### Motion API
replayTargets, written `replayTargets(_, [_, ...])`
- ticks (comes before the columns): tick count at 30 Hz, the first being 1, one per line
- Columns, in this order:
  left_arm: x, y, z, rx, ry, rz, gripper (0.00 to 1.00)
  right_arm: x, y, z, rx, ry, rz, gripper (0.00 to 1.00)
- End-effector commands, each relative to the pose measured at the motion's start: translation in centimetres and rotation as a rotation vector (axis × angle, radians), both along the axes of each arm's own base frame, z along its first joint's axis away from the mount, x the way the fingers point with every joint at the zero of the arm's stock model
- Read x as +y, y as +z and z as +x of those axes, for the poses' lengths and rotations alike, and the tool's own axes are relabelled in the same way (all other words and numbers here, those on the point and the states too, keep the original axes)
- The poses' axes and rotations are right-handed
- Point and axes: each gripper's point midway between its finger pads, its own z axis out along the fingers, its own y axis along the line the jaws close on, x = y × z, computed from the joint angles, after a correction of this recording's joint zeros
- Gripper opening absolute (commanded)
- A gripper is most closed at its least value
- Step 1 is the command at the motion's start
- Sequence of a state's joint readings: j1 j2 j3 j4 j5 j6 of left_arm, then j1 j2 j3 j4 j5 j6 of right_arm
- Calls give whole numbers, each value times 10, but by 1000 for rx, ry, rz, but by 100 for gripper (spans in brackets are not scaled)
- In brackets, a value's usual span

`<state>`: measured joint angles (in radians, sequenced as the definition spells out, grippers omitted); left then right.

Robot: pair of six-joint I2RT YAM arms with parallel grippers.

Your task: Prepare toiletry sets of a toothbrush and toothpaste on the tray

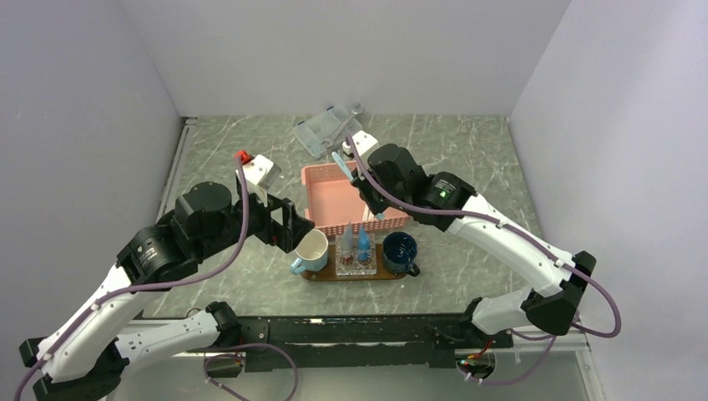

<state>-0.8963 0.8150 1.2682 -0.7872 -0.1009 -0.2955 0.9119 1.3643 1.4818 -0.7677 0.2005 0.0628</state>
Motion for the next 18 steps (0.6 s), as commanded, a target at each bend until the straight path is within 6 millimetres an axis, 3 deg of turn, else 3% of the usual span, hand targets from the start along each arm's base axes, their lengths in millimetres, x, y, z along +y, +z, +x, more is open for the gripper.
replayTargets(1, [-6,22,-9,53,-71,-101,99,3,24,-23,-50,97,22,0])
replayTargets(10, [-7,33,-3,175,-140,-219,100,17,46,-62,-88,244,47,0])
replayTargets(18, [-6,38,1,324,-264,-394,96,34,56,-84,-173,343,17,0])
